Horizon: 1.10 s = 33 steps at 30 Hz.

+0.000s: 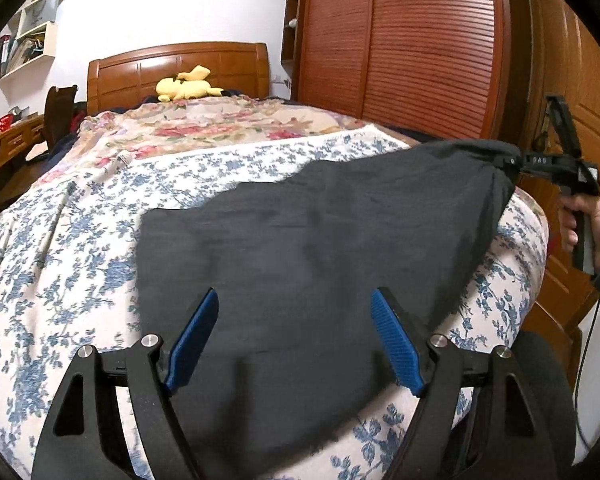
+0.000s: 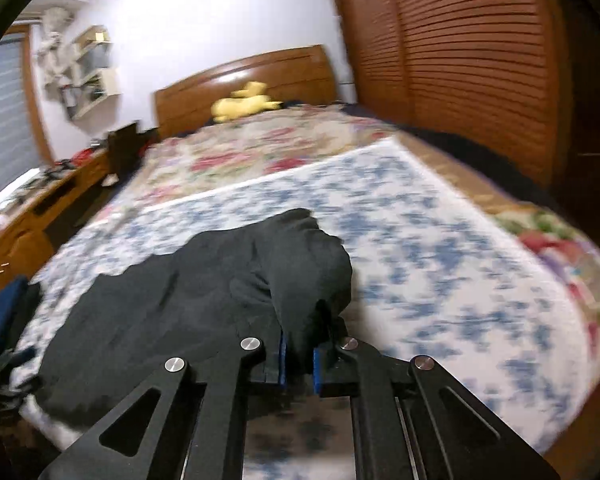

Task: Fold large clothes
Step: 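Grasp the jacket side with the right tool and fold it inward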

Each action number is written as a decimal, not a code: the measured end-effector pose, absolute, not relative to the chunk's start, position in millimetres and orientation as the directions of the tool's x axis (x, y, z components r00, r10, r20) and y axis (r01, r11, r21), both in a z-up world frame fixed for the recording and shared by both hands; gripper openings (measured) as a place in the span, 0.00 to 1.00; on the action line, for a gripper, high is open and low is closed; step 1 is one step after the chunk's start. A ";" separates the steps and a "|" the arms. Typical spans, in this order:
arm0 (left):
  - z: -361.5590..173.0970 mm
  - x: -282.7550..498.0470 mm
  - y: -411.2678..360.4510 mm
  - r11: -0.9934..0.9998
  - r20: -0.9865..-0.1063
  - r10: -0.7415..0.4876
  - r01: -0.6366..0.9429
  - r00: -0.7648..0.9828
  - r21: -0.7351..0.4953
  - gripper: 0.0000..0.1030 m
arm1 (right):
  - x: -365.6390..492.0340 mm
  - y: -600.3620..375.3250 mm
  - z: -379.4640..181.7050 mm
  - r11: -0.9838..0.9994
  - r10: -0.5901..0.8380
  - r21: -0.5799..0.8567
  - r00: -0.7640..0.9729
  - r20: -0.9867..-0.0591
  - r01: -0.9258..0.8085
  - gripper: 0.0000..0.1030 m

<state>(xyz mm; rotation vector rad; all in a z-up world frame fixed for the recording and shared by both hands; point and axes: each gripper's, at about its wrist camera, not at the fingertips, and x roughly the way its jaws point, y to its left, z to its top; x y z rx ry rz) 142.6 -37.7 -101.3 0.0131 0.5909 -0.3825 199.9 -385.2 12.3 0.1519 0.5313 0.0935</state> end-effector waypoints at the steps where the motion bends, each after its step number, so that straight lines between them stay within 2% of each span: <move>1: -99.8 143.0 -35.3 0.930 -0.543 -0.348 0.354 0.764 -0.098 0.77 | 199.2 -391.1 9.8 0.990 0.089 0.141 0.852 -0.515 -0.018 0.08; 7: -95.1 135.4 -12.8 0.934 -0.526 -0.346 0.336 0.777 -0.118 0.77 | 195.1 -400.4 -13.6 0.998 0.017 0.059 0.792 -0.611 0.024 0.08; 14: -95.1 137.3 4.9 0.939 -0.521 -0.339 0.316 0.784 -0.135 0.77 | 194.2 -370.3 8.6 0.999 0.053 0.039 0.809 -0.585 -0.037 0.08; 26: -92.1 137.5 25.7 0.947 -0.508 -0.319 0.284 0.800 -0.148 0.77 | 174.7 -273.5 65.6 0.945 0.292 0.007 0.834 -0.468 -0.327 0.08; 33: -90.7 136.8 42.4 0.955 -0.500 -0.295 0.247 0.814 -0.161 0.77 | 163.0 -209.2 70.8 0.860 0.455 0.004 0.764 -0.457 -0.510 0.08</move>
